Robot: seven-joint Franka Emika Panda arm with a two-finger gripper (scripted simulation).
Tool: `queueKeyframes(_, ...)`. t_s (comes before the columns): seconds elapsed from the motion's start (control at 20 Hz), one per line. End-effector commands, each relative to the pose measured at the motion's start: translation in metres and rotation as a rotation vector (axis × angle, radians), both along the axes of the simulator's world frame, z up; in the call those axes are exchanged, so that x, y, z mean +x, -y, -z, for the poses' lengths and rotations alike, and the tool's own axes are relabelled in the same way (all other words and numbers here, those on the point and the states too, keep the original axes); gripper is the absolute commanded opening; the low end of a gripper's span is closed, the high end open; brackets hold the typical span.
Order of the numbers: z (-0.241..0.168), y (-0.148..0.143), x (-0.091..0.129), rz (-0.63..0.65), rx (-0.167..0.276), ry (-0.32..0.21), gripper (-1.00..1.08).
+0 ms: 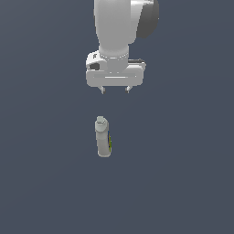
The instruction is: Pick up the object and move it to a goal position.
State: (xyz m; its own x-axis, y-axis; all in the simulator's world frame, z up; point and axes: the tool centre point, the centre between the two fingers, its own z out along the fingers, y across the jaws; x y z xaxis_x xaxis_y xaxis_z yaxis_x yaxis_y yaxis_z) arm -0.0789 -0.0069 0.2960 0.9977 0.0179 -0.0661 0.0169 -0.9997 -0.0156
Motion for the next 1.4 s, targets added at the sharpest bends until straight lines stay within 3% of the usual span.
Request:
queueKeyframes(0.0,0.0,0.0,0.0,0.0,0.0,0.0,1.0)
queueKeyframes(0.85,-0.013,-0.005,0.006,-0.052,-0.003,0.016,1.0)
queueKeyframes(1.35,-0.007,0.011,0.042,0.004,-0.005,0.032,1.0)
